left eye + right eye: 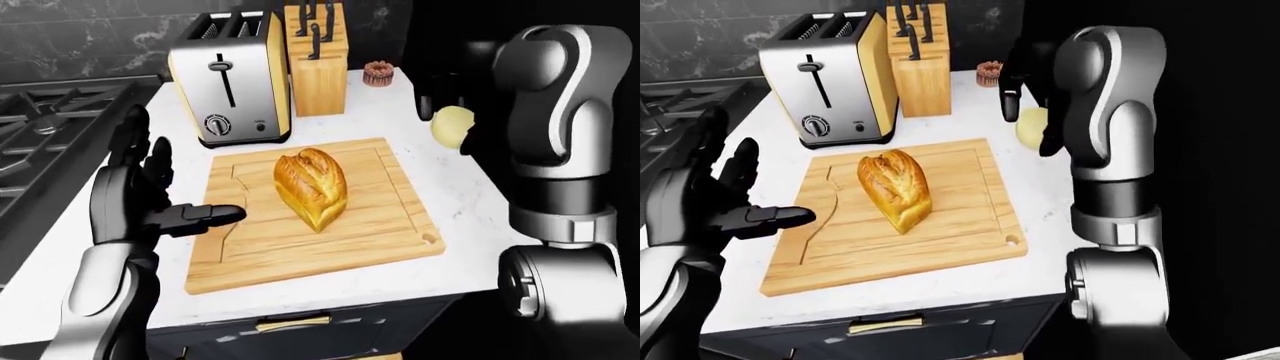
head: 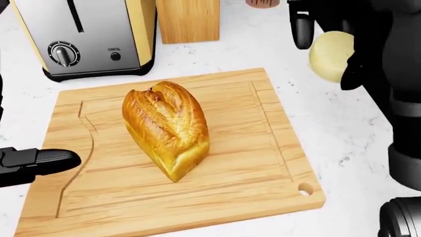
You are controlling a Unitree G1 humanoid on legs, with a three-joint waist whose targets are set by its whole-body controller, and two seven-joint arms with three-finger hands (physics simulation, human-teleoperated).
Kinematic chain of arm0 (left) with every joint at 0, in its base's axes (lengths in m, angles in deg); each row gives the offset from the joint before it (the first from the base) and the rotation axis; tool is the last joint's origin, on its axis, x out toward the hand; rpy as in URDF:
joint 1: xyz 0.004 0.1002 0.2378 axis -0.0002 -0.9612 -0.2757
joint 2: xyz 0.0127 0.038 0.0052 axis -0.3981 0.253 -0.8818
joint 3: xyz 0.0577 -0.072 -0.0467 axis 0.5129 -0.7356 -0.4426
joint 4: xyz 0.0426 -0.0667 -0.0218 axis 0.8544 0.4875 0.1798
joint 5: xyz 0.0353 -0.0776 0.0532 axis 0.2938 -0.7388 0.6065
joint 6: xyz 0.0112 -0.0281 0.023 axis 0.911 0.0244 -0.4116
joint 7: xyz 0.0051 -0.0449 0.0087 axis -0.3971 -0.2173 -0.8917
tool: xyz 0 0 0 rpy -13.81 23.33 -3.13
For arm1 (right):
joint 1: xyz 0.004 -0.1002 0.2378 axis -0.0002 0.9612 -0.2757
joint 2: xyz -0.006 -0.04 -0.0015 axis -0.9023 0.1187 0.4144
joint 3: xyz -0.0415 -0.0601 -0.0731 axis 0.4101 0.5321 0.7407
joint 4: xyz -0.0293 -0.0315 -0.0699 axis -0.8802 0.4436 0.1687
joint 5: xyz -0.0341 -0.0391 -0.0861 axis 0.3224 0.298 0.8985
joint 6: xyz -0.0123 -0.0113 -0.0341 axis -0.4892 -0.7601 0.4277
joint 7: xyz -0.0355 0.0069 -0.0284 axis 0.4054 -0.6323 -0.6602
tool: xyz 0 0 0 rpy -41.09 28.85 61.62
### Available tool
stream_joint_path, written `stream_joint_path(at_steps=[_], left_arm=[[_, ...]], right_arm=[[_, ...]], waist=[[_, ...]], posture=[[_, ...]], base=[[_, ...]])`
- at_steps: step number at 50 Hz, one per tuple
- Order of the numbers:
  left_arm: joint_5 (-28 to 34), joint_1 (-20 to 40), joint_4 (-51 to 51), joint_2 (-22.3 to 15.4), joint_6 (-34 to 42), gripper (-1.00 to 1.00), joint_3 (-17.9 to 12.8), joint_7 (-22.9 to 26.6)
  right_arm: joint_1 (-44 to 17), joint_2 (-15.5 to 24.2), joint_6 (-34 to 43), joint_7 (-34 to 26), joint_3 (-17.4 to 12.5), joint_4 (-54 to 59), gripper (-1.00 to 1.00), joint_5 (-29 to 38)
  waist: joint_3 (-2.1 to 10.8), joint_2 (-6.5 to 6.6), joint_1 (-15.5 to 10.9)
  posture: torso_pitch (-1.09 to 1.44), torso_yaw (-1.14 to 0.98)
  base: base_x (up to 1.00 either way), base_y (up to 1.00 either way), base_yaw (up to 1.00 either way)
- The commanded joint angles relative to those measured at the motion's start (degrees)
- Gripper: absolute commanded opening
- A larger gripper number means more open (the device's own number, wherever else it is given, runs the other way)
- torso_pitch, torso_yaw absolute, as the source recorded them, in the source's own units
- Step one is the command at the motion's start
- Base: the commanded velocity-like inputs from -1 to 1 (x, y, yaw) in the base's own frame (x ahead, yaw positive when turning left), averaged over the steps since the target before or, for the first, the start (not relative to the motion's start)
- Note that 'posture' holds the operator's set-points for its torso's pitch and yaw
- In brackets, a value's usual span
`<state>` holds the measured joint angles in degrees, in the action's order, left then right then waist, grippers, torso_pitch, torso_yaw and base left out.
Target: Pick up the wedge of cheese and place it on the slice of bread to prepare a simple cheese on bread dish.
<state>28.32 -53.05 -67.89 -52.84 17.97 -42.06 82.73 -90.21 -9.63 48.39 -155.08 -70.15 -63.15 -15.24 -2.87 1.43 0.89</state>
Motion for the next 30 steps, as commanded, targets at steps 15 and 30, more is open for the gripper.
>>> stream_joint_path(at_steps=[15, 30], left_arm=[[-1.37, 0.23, -2.26, -0.99, -1.76, 1.00, -2.21, 0.44], [-2.64, 0.68, -3.38, -1.73, -0.34, 1.00, -2.65, -0.40]], right_arm=[[-9.48, -8.50, 1.26, -2.54, 3.25, -2.87, -1.00, 2.96], [-12.55, -16.34, 2.51, -2.75, 5.50, -4.00, -1.00, 4.07]], waist=[[0.83, 0.84, 0.28], [0.82, 1.66, 0.49]], posture=[[0.00, 0.00], [0.00, 0.00]], base=[[0.00, 0.00, 0.00], [0.00, 0.00, 0.00]])
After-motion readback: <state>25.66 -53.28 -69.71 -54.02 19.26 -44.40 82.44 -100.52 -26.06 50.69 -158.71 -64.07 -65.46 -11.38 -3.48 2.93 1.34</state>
